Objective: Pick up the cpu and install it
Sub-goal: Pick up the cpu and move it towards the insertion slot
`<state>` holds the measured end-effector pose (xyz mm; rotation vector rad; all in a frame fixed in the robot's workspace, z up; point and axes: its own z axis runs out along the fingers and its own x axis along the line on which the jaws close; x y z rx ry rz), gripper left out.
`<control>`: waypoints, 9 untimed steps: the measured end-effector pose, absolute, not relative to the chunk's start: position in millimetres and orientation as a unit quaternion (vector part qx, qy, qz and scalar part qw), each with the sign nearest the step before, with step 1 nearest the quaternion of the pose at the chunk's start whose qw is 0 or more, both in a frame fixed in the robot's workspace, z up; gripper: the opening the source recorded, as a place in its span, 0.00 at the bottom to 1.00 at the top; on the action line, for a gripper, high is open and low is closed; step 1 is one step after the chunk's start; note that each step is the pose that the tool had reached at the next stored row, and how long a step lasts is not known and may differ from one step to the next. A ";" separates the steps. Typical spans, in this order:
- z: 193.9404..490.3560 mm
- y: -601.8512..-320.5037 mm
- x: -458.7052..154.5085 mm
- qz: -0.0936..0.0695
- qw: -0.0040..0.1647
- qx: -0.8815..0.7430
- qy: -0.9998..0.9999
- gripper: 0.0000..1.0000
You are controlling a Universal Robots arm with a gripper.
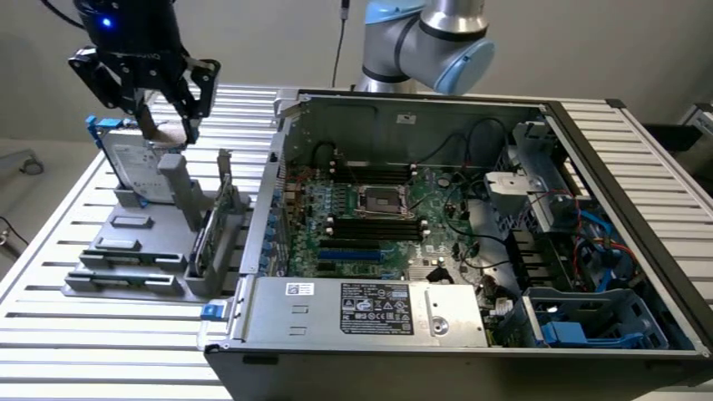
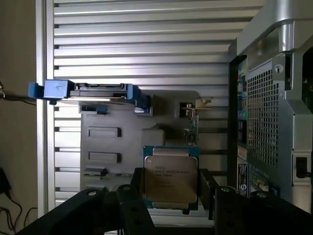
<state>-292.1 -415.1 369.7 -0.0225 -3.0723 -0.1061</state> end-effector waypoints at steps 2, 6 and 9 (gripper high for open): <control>371.0 -415.1 -283.0 -0.035 0.034 -0.007 -0.999 0.54; 383.1 -415.1 -265.0 -0.036 0.034 -0.007 -0.999 0.54; 392.6 -415.1 -251.0 -0.036 0.035 -0.007 -0.999 0.54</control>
